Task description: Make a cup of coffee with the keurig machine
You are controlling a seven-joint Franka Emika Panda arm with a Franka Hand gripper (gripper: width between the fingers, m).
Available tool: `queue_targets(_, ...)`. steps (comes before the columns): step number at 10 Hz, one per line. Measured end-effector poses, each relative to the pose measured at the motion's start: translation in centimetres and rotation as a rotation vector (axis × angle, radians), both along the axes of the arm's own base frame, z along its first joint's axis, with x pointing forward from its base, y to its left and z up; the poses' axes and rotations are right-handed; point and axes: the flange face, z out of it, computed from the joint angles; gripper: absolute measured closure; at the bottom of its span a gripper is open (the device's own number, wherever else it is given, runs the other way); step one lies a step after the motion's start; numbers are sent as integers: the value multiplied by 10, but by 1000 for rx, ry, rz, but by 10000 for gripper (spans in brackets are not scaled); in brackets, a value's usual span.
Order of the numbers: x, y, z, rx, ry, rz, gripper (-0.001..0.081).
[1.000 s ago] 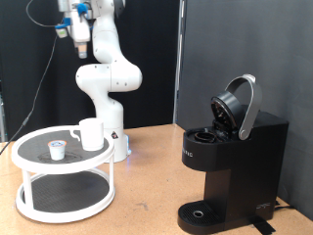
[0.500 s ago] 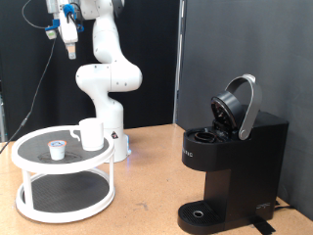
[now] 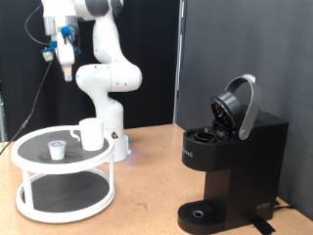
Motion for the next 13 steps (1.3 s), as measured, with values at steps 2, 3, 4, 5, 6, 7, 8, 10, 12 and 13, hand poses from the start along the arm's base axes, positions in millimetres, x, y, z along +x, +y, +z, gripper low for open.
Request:
queue_targets(2,5,-4,-32,-24,6,4,72)
queue_targets(3,8,-6,-47,-32,11,5,72)
queue_targets(4,11,-9,-59,-38,12,3,72)
queue_targets(5,14,-11,-70,-42,15,1,72)
queue_targets(6,18,-14,-80,-49,20,-3,72)
queue_targets(7,22,-16,-89,-56,25,-7,72)
queue_targets(8,26,-18,-96,-61,28,-9,72)
queue_targets(10,33,-22,-110,-71,32,-12,72)
queue_targets(12,38,-24,-121,-80,36,-13,72)
queue_targets(13,40,-25,-127,-85,37,-12,72)
